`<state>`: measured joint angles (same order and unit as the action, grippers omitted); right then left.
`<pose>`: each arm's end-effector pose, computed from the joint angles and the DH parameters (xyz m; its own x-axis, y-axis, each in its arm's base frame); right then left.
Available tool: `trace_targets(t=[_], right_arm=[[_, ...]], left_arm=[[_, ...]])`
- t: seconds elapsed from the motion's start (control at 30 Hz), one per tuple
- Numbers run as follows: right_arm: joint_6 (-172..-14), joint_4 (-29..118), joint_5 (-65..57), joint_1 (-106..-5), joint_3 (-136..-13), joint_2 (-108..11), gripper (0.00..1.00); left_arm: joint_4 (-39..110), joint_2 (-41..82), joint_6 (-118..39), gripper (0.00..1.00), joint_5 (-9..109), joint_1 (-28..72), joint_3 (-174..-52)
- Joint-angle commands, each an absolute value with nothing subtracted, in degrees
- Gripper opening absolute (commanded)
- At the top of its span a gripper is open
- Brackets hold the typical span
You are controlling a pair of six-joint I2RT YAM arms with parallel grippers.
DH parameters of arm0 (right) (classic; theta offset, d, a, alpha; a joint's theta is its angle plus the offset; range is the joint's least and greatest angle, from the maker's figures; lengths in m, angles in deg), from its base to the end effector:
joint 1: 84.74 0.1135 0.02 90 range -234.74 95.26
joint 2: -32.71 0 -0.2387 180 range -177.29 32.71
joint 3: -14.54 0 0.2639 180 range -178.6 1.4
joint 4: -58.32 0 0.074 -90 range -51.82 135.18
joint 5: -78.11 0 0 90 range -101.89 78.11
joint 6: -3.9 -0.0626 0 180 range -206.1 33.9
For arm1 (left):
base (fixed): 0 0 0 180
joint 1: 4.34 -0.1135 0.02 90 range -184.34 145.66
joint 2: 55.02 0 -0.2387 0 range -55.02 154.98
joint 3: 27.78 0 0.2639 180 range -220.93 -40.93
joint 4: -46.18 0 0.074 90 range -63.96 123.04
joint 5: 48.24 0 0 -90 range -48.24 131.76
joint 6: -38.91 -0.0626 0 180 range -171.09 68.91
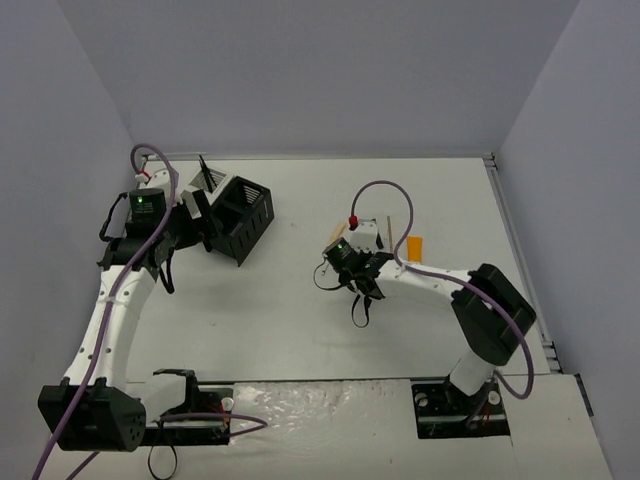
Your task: Organize the makeup
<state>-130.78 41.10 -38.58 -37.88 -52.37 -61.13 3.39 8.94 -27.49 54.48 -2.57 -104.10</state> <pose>0.2698 0.2467 0.1416 -0.6421 0.2335 -0.7302 0.0280 0.9590 0.2821 0.2889 -0.0227 0.3160 -0.5519 -0.3737 -0.7455 -0.0012 0.8943 -0.4474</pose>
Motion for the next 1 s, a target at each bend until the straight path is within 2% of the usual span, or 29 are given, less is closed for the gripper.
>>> trace_targets(t=[0.0,0.43,0.73,0.87,0.97], right_arm=[[-126.58,43.69,-41.73,-36.27,-52.97,-50.13,0.0],[-103.53,73.28,-16.94,-35.07,-38.24,-27.96,0.0],[-100.44,80.52,-7.58,-35.01,-38.49,-27.3,0.0],[-100.51,81.48,-6.97,-34.99,-38.94,-28.02,0.0],[-100.68,82.09,-6.71,-34.99,-39.03,-28.37,0.0]], left_arm=[[8.32,9.01,-21.69,0.97,59.72,0.36,-109.98],[20.07,14.13,-11.67,0.97,62.65,16.49,-116.21],[24.52,19.28,-9.69,0.96,60.2,25.51,-118.76],[25.39,20.65,-9.51,0.9,59.43,27.48,-119.06],[25.56,21.09,-9.43,0.77,59.08,28.17,-119.15]])
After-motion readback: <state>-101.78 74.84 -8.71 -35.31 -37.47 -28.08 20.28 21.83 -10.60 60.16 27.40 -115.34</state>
